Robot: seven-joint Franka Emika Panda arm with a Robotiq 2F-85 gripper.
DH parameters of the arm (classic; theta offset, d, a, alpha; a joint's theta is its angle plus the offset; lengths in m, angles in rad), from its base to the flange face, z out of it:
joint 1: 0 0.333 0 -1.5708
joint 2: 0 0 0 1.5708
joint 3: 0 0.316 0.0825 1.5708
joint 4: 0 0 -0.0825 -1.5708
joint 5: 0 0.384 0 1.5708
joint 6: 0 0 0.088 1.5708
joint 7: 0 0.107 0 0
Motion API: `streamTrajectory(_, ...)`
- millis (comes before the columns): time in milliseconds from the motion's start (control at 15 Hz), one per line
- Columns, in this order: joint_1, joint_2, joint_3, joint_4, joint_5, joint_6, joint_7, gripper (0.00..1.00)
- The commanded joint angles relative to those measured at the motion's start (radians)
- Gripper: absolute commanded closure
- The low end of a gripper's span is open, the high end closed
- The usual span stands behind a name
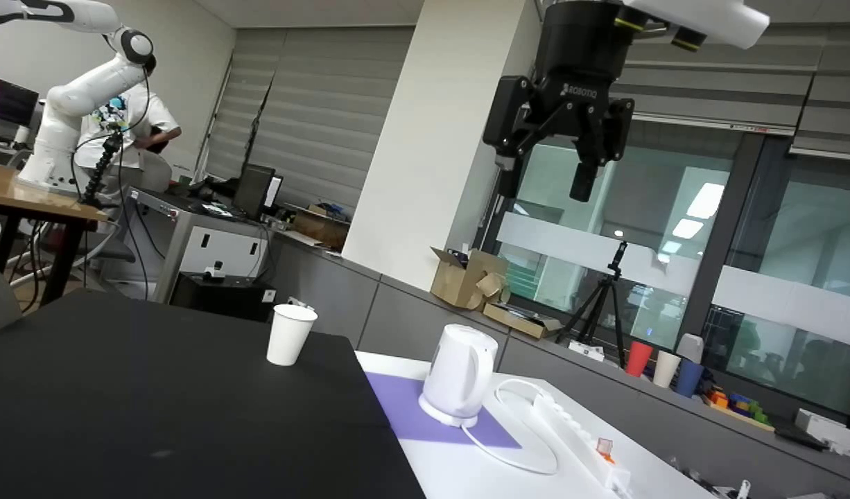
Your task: Turn on the big switch on the adapter and press the switch on the kettle
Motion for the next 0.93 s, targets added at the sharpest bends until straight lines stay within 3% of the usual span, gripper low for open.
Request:
streamTrajectory(0,-0.007,0.006,-0.022,-0.006,-0.067,0.032,0.042,0.0)
streamTrajectory(133,-0.058,0.008,-0.045,-0.015,-0.146,0.093,0.04,0.0)
streamTrajectory(200,-0.084,0.014,-0.088,-0.024,-0.175,0.135,0.014,0.0)
streamTrajectory(467,-0.265,0.057,-0.194,-0.036,-0.328,0.288,0.016,0.0)
streamTrajectory(533,-0.316,0.084,-0.216,-0.036,-0.369,0.329,0.016,0.25)
streamTrajectory(667,-0.403,0.15,-0.268,-0.027,-0.431,0.398,0.004,0.32)
streamTrajectory(867,-0.491,0.267,-0.352,-0.006,-0.483,0.492,-0.025,0.55)
